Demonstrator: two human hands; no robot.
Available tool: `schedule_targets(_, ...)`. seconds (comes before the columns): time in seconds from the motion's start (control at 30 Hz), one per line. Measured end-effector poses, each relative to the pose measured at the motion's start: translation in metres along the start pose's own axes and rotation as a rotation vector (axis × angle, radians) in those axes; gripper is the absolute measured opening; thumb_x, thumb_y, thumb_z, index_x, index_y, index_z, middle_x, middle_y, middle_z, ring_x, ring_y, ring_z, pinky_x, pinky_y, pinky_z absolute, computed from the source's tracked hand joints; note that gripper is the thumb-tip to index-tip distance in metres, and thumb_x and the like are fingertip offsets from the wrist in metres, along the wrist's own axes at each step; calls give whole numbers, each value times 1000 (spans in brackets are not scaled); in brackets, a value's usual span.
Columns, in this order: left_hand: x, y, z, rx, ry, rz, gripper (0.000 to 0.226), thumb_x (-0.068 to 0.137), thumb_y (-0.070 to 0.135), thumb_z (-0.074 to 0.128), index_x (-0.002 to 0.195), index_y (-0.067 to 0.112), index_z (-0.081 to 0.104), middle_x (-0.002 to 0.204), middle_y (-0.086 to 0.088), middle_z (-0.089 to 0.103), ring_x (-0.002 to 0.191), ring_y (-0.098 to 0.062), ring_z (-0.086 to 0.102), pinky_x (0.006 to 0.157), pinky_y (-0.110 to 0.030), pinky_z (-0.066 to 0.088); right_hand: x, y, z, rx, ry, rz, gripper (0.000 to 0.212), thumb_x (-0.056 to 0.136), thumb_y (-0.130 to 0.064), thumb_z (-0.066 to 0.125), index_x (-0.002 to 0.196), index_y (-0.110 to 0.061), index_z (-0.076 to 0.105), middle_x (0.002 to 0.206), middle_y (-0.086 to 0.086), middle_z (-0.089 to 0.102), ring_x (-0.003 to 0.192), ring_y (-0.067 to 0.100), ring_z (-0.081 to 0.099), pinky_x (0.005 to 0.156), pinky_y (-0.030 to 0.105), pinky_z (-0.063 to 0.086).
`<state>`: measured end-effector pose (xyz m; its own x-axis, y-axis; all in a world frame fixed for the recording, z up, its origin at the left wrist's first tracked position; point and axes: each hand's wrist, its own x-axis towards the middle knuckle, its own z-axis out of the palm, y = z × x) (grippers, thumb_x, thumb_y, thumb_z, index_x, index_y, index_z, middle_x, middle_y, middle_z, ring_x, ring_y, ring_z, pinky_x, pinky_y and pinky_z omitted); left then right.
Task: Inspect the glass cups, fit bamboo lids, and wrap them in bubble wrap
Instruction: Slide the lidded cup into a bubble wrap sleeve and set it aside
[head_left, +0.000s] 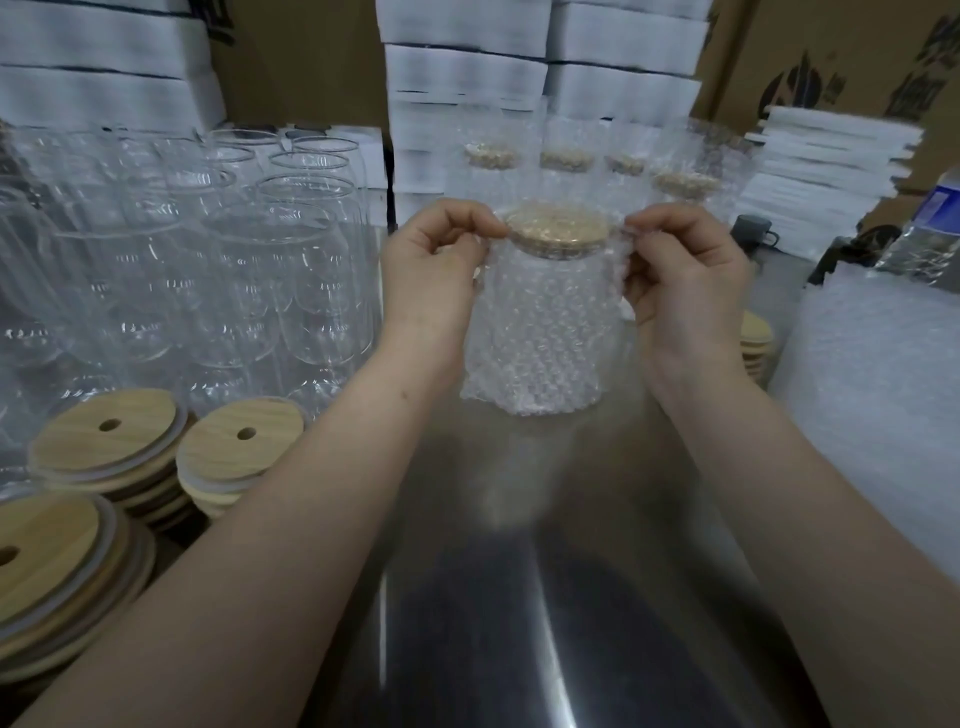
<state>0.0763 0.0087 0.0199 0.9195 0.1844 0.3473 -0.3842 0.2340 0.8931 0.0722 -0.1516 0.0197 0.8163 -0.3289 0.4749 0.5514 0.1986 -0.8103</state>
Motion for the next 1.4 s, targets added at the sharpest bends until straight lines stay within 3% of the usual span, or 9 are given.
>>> schedule_targets(0.17, -10, -12, 6, -137, 57, -18, 40, 89, -9, 50, 72, 23, 69, 77, 12, 68, 72, -8, 56, 62, -21, 43, -1, 7, -4, -267, 37, -196, 36, 83, 5, 55, 71, -25, 71, 60, -4, 63, 54, 15, 57, 55, 29, 47)
schedule_targets(0.33, -26, -23, 11, -106, 3, 58, 42, 92, -7, 49, 112, 22, 71, 113, 15, 70, 121, -4, 57, 105, -23, 45, -7, 6, 0, -531, 58, -228, 19, 90, -9, 58, 87, -19, 74, 74, -5, 67, 68, 24, 62, 69, 44, 54)
schedule_targets(0.43, -36, -30, 13, 40, -88, 177, 53, 90, -10, 46, 135, 18, 55, 145, 3, 50, 140, 0, 34, 102, -6, 34, -10, -6, 10, -621, -21, -111, 25, 94, -42, 58, 76, -25, 66, 70, -21, 57, 70, -4, 52, 64, 25, 43)
schedule_targets(0.53, -43, -35, 16, 216, -135, 278, 59, 86, -3, 46, 142, 12, 46, 155, -6, 37, 138, 8, 25, 109, -6, 24, -11, -14, 18, -799, -100, 67, 64, 80, -72, 58, 119, -21, 55, 99, -24, 54, 99, -1, 50, 71, 14, 34)
schedule_targets(0.7, -56, -42, 22, 418, -191, 429, 59, 80, 1, 50, 139, 1, 49, 156, -20, 29, 144, -19, 26, 113, -9, 23, -4, -10, 27, -682, -120, 256, 75, 73, -56, 78, 115, -22, 26, 119, -4, 49, 99, 3, 50, 65, 11, 36)
schedule_targets(0.8, -56, -45, 20, 459, -227, 487, 53, 76, -4, 53, 128, -2, 60, 153, -28, 28, 144, -35, 29, 114, -13, 24, 7, -12, 27, -669, -122, 289, 86, 70, -52, 83, 125, -15, 29, 105, -10, 49, 85, -5, 46, 58, 10, 36)
schedule_targets(1.0, -53, -38, 20, 197, -190, 325, 32, 69, 3, 46, 86, 29, 53, 149, 2, 30, 142, -18, 37, 113, -28, 36, 18, -8, 20, -734, -34, 244, 90, 63, -57, 84, 132, -18, 42, 113, -9, 54, 103, 12, 57, 77, 29, 49)
schedule_targets(1.1, -53, -46, 17, 387, -144, 445, 26, 70, 1, 46, 88, 19, 52, 134, 0, 42, 115, 0, 50, 91, -17, 45, 28, -1, 17, -741, 64, 197, 77, 63, -58, 83, 119, -22, 45, 99, -15, 51, 94, 9, 55, 74, 28, 47)
schedule_targets(1.4, -43, -66, 11, 721, -399, 215, 24, 84, 5, 50, 99, 18, 62, 112, 8, 50, 91, -20, 59, 83, -43, 50, 74, 33, 28, -832, 267, 6, 83, 70, -53, 82, 128, -6, 45, 111, 1, 54, 99, 20, 56, 77, 30, 44)
